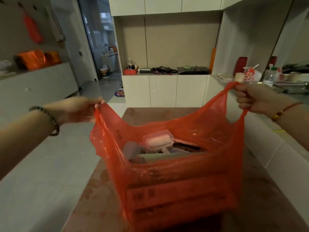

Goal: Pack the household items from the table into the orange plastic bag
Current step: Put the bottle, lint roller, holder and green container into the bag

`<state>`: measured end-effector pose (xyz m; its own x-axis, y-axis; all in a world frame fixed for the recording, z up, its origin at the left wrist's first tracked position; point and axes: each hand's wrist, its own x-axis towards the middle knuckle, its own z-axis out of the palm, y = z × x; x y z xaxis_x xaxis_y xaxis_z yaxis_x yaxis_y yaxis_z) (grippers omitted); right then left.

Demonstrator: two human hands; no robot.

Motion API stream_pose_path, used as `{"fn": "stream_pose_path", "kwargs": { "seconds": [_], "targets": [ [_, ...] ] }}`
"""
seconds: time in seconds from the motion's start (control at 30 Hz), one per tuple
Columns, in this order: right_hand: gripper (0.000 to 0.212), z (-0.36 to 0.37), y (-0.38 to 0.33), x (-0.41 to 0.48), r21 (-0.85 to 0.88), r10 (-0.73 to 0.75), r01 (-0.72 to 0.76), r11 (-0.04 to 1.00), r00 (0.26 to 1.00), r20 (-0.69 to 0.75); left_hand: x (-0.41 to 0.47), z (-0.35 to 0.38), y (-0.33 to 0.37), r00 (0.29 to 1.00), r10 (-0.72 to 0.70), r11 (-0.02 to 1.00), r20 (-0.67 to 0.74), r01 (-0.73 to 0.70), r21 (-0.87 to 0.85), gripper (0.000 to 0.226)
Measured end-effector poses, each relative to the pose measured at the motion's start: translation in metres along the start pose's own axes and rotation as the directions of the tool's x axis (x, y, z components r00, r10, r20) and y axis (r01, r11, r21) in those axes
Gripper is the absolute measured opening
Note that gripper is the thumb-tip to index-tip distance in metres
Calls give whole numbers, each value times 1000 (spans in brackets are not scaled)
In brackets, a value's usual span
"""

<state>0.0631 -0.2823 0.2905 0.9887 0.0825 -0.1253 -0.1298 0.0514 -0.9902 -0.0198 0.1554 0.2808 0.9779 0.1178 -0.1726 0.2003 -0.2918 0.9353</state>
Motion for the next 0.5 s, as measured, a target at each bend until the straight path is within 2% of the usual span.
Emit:
{"fn": "stream_pose_path", "kwargs": {
  "seconds": [0.07, 0.17, 0.3, 0.5],
  "targets": [
    [40, 6, -15, 14, -74, -49, 45, 996, 998, -50, 8, 3, 31, 999, 29, 997, -26, -31, -64, 46],
    [39, 15, -40, 28, -133, -130, 116, 984, 986, -104, 23, 13, 70, 993, 40, 975, -111, -63, -212, 35],
    [39, 29, -66, 39, -163, -171, 157, 974, 982, -78, 41, 34, 109, 987, 84, 861, -136, -141, -489, 27],
    [38, 39, -71, 62, -144, -249, 231, 962, 961, -121, 60, 39, 107, 973, 152, 860, -173, -216, -461, 18]
  ]
}}
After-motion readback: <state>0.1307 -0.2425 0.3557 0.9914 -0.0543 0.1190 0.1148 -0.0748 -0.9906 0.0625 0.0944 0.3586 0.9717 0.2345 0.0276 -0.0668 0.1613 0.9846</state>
